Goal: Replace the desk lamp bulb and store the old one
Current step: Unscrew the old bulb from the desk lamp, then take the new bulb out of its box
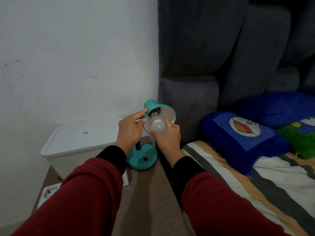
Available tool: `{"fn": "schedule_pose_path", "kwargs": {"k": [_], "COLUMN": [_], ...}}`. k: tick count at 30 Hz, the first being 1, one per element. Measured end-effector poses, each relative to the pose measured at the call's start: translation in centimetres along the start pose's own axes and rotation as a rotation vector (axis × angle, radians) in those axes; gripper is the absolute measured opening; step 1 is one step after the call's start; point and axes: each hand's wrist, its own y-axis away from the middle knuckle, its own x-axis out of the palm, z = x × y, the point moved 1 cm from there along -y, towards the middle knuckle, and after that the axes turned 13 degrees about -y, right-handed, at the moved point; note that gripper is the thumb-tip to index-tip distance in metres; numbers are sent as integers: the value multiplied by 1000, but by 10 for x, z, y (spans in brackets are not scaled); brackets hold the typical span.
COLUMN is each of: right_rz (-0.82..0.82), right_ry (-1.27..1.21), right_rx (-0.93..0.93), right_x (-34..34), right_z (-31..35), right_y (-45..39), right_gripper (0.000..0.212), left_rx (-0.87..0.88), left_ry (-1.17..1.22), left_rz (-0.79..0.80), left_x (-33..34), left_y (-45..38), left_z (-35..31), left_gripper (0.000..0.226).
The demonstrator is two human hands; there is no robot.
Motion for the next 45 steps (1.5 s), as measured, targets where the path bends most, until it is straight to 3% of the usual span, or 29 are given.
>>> {"fn": "schedule_pose_path", "kwargs": {"k": [6,12,20,25,32,40,45], "right_rz": [36,35,40,100,325,541,571], "right_ry": [51,83,136,126,155,256,328], "right_rx": [4,9,45,73,133,211,247], "right_x": [-10,-15,-17,-17,-3,18,31], "right_z": [7,10,-4,-24,-65,-102,-118], "right_y": [9,21,49,65,79,79,74], "right_gripper": [72,63,64,61,66,62,61], "left_rx": [-19,-119,-155,-176,-123,-61,-29], "left_ry": [-170,-509,-829,-889,-901,-792,-698], "left_rz": [80,256,359,371,334,240,202], "left_x": [-8,-18,-27,-21,-5,4,8], "left_y": [8,20,58,81,93,90,88], "left_z": [1,22,52,71,101,123,137], "left_gripper": [47,48,37,38,38,32,29]}}
